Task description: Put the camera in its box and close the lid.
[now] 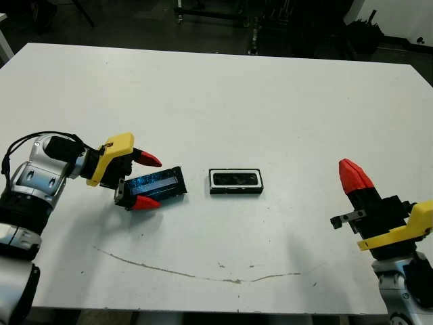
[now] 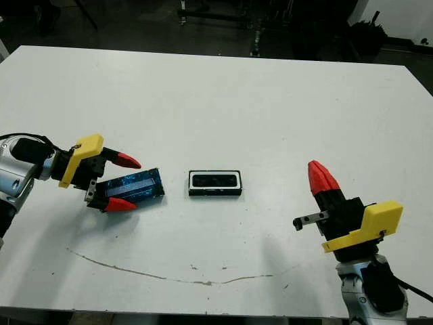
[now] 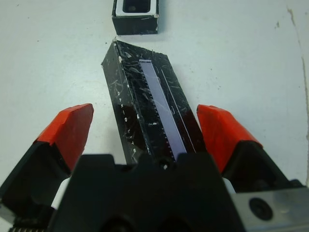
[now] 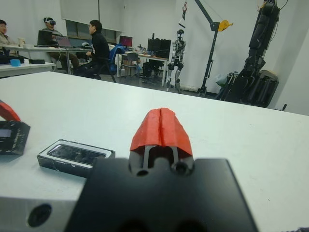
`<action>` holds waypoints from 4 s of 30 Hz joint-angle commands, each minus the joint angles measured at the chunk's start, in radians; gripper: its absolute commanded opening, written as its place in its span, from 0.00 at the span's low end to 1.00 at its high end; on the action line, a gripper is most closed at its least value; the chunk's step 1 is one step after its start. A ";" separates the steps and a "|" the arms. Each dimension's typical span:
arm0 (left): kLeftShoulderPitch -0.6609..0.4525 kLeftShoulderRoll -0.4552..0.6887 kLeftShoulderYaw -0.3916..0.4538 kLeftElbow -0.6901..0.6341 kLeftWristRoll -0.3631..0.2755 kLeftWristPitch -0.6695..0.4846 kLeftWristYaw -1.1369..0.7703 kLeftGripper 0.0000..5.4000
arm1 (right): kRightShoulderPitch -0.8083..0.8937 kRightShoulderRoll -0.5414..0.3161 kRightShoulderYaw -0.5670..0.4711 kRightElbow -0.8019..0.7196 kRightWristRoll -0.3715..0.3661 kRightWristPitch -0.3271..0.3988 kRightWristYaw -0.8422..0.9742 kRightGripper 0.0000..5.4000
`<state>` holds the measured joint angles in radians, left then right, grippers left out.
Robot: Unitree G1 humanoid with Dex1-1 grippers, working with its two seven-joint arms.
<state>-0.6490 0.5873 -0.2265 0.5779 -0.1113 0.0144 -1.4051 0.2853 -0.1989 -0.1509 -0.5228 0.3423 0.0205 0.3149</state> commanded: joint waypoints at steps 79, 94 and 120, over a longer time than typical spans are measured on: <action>0.150 -0.038 0.116 -0.091 -0.074 0.002 0.172 1.00 | 0.018 -0.001 0.020 0.014 0.024 0.020 0.007 0.00; 0.147 -0.038 0.118 -0.029 -0.064 0.024 0.168 1.00 | 0.021 -0.003 0.019 0.015 0.020 0.017 0.006 0.00; 0.134 -0.017 0.134 -0.024 -0.082 0.186 0.107 0.93 | 0.010 -0.010 0.023 0.019 0.029 0.024 0.015 0.00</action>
<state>-0.5168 0.5531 -0.0991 0.5662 -0.1880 0.1830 -1.3041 0.2955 -0.1983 -0.1241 -0.5119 0.3734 0.0372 0.3250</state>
